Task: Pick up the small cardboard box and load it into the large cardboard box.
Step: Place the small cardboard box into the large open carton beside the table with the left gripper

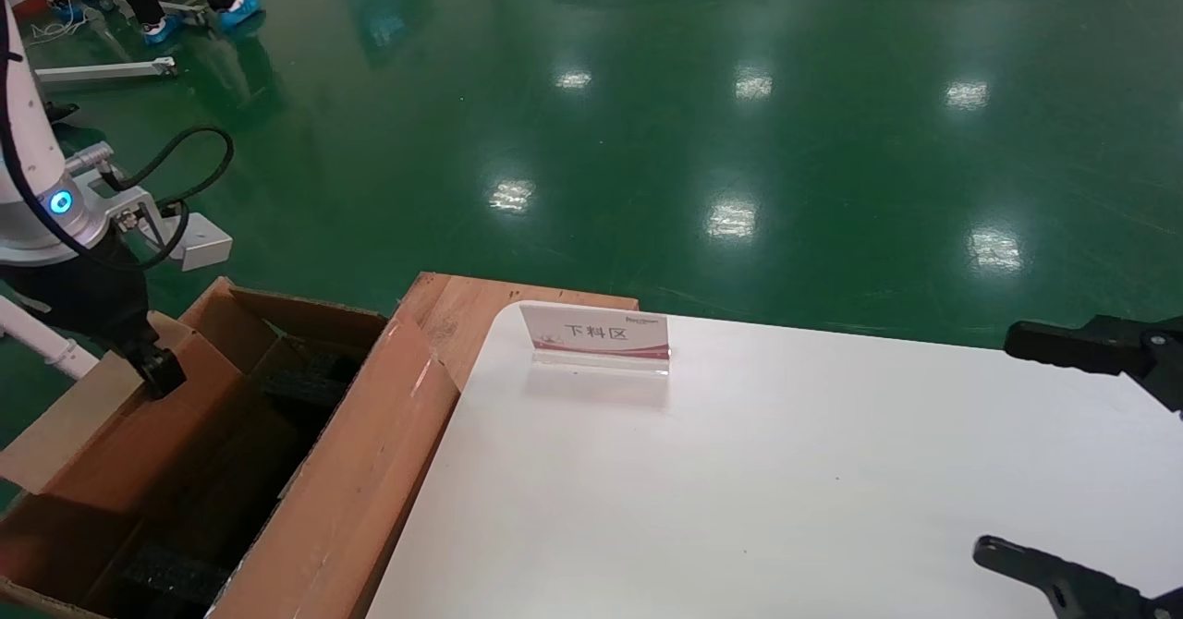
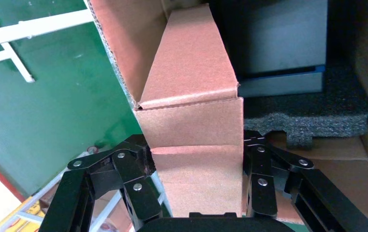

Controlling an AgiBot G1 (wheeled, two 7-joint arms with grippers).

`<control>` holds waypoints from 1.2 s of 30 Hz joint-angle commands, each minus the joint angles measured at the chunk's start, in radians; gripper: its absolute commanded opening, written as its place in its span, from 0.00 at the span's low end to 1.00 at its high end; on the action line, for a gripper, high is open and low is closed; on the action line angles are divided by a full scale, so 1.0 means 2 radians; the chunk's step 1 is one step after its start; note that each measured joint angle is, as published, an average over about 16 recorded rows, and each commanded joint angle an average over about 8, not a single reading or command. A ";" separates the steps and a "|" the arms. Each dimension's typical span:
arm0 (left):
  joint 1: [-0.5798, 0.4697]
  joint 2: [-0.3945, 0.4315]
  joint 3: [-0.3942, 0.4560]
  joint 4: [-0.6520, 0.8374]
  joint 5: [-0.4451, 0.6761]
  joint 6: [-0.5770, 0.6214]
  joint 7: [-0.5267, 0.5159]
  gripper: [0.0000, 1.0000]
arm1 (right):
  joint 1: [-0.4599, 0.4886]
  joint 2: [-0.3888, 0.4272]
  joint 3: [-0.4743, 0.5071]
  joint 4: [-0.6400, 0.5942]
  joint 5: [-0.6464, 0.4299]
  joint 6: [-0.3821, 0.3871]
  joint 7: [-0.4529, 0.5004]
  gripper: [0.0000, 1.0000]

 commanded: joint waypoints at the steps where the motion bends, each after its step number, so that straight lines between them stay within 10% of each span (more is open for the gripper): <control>1: 0.008 0.005 0.000 0.012 0.000 -0.001 0.006 0.00 | 0.000 0.000 0.000 0.000 0.000 0.000 0.000 1.00; 36: 0.136 0.047 0.000 0.169 -0.014 -0.019 0.068 0.00 | 0.000 0.000 -0.001 0.000 0.001 0.000 -0.001 1.00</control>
